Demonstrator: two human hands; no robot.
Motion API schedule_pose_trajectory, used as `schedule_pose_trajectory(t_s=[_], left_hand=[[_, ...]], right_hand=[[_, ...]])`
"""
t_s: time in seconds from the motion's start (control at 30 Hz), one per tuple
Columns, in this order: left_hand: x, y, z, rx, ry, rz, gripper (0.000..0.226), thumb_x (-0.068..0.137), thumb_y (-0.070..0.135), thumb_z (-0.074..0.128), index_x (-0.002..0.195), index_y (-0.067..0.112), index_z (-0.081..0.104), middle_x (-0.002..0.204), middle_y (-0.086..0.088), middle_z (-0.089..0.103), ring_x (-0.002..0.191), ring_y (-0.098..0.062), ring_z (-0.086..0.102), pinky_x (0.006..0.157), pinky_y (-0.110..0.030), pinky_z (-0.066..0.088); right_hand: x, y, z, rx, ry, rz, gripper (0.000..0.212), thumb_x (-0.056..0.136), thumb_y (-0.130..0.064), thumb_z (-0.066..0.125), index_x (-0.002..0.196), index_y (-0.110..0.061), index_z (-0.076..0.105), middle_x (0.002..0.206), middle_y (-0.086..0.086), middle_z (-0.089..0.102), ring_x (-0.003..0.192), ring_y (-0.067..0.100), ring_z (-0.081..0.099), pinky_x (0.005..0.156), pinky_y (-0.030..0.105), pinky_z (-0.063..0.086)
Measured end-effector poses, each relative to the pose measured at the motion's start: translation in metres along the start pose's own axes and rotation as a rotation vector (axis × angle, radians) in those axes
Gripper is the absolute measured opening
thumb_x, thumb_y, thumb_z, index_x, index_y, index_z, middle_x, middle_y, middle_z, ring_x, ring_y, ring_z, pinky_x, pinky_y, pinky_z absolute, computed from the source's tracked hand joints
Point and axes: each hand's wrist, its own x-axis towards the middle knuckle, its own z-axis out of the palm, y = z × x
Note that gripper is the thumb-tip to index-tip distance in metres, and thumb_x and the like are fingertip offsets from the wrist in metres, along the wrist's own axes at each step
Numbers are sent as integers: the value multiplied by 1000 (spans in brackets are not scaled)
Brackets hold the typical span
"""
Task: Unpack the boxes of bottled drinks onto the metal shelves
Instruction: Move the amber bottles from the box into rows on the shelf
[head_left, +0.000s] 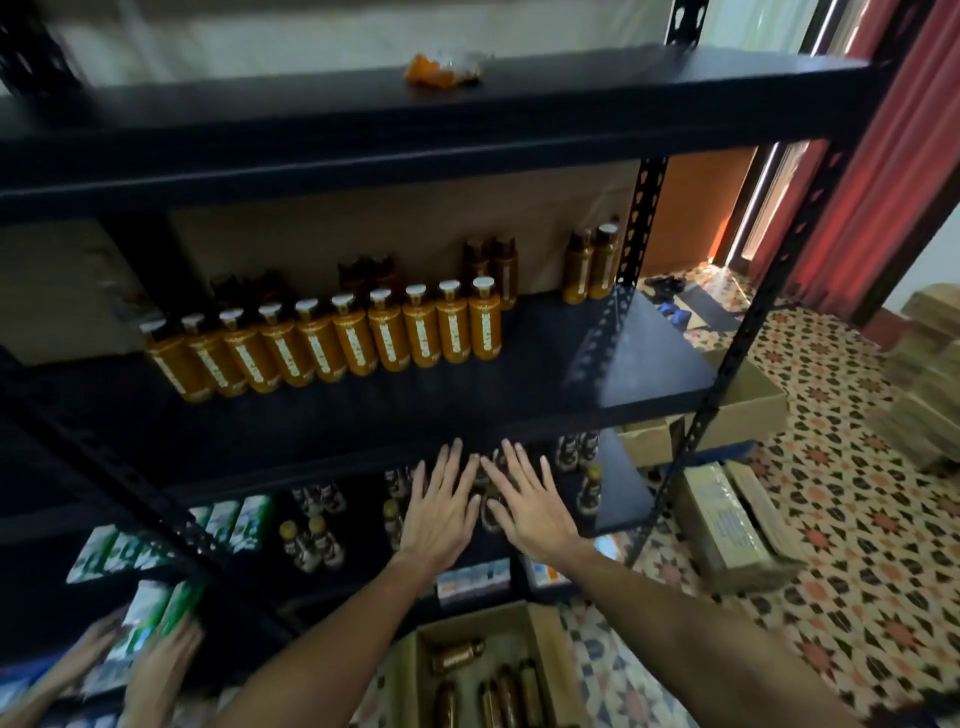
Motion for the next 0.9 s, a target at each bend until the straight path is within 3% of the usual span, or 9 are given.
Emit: schedule_pose_trajectory(t_s=[0.07, 0.23, 0.4, 0.5, 0.57, 0.67, 0.8, 0.9], left_hand=[[-21, 6, 14, -1, -52, 1, 60, 103, 44, 26, 158, 19, 22, 166, -9, 8, 152, -26, 13, 120, -51, 19], [-71, 20, 46, -65, -214, -34, 59, 102, 43, 21, 154, 19, 35, 163, -9, 22, 149, -26, 26, 115, -52, 30], [-128, 41, 91, -111, -468, 16, 55, 106, 40, 21, 158, 20, 19, 166, -7, 6, 153, -26, 10, 120, -51, 16], [-144, 49, 123, -190, -645, -25, 52, 95, 31, 33, 137, 13, 58, 149, -16, 46, 136, -32, 47, 105, -56, 41], [-157, 54, 151, -196, -765, -4, 49, 96, 29, 32, 130, 8, 59, 144, -18, 50, 136, -35, 45, 107, -55, 41], [-163, 48, 192, -220, -764, 64, 42, 102, 28, 32, 131, 9, 55, 142, -12, 48, 135, -28, 40, 105, -43, 37], [-165, 39, 256, -293, -779, -13, 38, 103, 28, 38, 134, 9, 50, 141, -11, 50, 130, -27, 45, 102, -43, 38], [-169, 32, 323, -328, -838, -61, 41, 104, 31, 38, 140, 12, 46, 142, -9, 50, 130, -26, 45, 107, -49, 38]], right_hand=[[-26, -2, 19, 0, -54, 6, 59, 107, -50, 17, 158, -38, -9, 169, 2, -8, 155, 21, -10, 122, 49, -3], [-87, -6, 58, 7, -234, 41, 61, 105, -47, 23, 161, -34, 2, 169, 5, -3, 156, 24, -4, 122, 50, 4], [-146, -13, 103, 136, -417, 148, 60, 106, -44, 21, 161, -32, 1, 165, 12, 22, 153, 30, 19, 117, 61, 27], [-169, -18, 126, 190, -548, 201, 55, 108, -41, 27, 158, -19, 28, 165, 14, 24, 153, 31, 16, 120, 57, 21], [-180, -17, 143, 242, -694, 242, 51, 105, -36, 35, 150, -15, 43, 160, 13, 34, 150, 31, 27, 119, 47, 23], [-188, -10, 169, 277, -757, 342, 44, 100, -35, 36, 132, -17, 61, 133, 12, 60, 121, 33, 58, 99, 42, 47], [-202, 4, 225, 324, -765, 428, 38, 104, -24, 44, 135, -9, 58, 133, 15, 58, 123, 36, 52, 101, 41, 41], [-212, 18, 292, 388, -746, 496, 35, 103, -27, 45, 128, -8, 62, 122, 17, 62, 111, 33, 59, 95, 44, 49]])
